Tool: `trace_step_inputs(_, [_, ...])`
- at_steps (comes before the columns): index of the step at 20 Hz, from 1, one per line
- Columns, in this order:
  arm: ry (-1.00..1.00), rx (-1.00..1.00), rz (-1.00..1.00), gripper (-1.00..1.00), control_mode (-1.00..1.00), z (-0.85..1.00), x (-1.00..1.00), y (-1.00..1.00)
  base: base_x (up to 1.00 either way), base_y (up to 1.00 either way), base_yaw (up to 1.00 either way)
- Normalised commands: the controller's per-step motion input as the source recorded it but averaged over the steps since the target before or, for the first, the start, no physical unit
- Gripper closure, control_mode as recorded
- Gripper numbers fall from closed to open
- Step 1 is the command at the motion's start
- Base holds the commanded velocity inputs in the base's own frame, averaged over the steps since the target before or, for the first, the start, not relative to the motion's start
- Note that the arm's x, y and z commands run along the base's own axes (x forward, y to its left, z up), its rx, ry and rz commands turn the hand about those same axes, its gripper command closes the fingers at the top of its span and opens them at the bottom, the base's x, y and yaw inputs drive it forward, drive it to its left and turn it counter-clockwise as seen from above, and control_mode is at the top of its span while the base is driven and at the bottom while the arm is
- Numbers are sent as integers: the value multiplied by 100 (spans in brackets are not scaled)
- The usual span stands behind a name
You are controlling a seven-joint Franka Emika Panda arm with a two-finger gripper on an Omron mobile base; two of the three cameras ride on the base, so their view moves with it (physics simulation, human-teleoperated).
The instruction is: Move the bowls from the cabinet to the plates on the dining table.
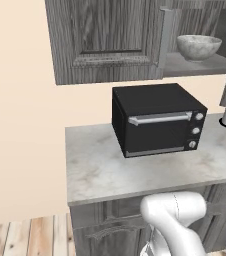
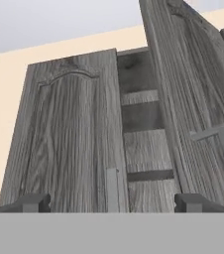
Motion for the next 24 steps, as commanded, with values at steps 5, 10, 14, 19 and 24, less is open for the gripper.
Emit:
trace_step_inputs(5, [-4, -8, -9, -100, -100, 0, 23, 42, 0, 0, 0])
trace_step_inputs(10, [1, -9, -13, -100, -100, 3, 20, 27, 0, 0, 0])
trace_step_inputs(14, [1, -4, -9, -100, -100, 0, 30, 29, 0, 0, 0])
trace_step_inputs(19, [0, 0, -11, -100, -100, -5, 29, 18, 0, 0, 0])
trace_step_inputs(24, [1, 1, -12, -100, -100, -4, 27, 3, 0, 0, 0])
